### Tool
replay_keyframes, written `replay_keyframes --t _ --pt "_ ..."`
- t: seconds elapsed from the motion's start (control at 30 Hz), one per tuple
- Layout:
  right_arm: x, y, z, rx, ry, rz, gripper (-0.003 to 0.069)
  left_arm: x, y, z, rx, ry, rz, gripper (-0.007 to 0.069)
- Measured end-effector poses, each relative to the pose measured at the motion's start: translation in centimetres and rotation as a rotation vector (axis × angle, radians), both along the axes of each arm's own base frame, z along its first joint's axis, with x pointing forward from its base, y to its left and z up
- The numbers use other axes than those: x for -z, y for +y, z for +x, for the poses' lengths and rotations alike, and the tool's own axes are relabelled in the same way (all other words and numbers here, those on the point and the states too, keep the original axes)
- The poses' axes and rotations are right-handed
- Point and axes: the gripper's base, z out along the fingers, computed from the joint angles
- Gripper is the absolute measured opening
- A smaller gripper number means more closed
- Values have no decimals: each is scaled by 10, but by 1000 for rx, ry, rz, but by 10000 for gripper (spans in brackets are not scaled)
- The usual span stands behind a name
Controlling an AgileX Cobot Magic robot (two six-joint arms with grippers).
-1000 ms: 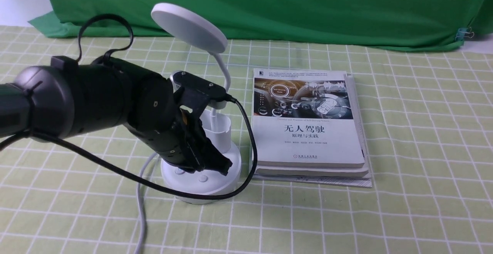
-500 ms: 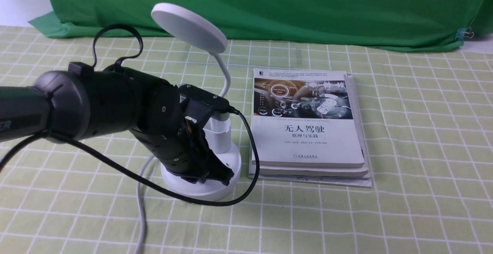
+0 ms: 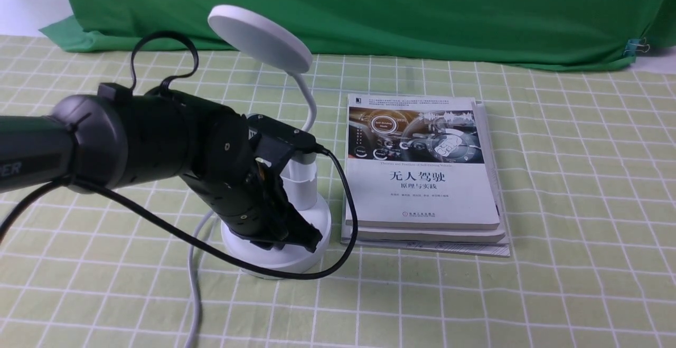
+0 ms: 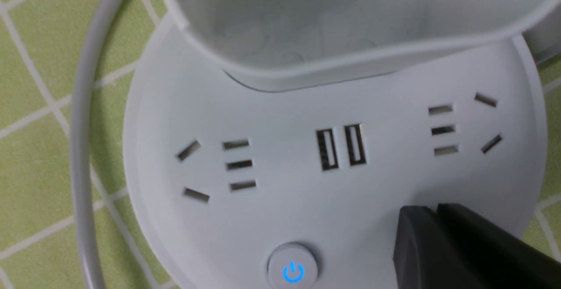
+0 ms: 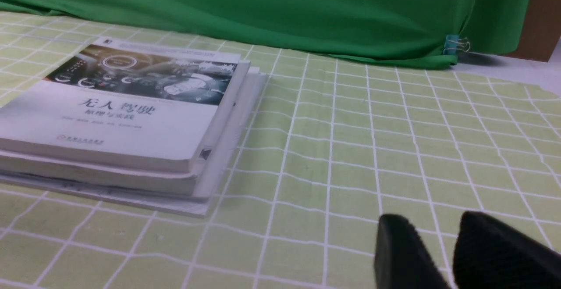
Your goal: Turn on the table lamp on the green coffee tablecloth with your hand.
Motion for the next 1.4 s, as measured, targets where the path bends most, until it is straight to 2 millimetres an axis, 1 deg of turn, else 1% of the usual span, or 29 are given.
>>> replay_keyframes --t 0.27,0.43,0.7,0.8,0.9,1.07,1.1,1.17,1.23,1.27,1.3,1.37,1.4 --pt "0 0 0 0 0 0 245 7 0 0 3 17 3 16" --pt "0 0 0 0 0 0 245 5 0 -2 8 7 0 16" --pt "0 0 0 0 0 0 245 -6 3 -5 6 -48 -26 17" --pt "0 0 0 0 0 0 245 -17 5 -8 9 -78 -36 17" --pt "0 0 0 0 0 0 245 -35 8 -14 9 -111 -53 17" --pt "0 0 0 0 0 0 245 -67 19 -35 26 -118 -51 17" --pt "0 0 0 0 0 0 245 -69 20 -36 26 -121 -53 17" --pt "0 0 0 0 0 0 245 -78 34 -52 10 -159 -67 17" --pt "0 0 0 0 0 0 245 -83 49 -67 -22 -197 -86 17" --pt "0 0 0 0 0 0 245 -81 49 -68 -22 -189 -82 17" --pt "0 0 0 0 0 0 245 -79 63 -84 -50 -214 -90 17" --pt "0 0 0 0 0 0 245 -77 79 -105 -81 -262 -107 17" --pt "0 0 0 0 0 0 245 -73 83 -111 -87 -267 -107 17"
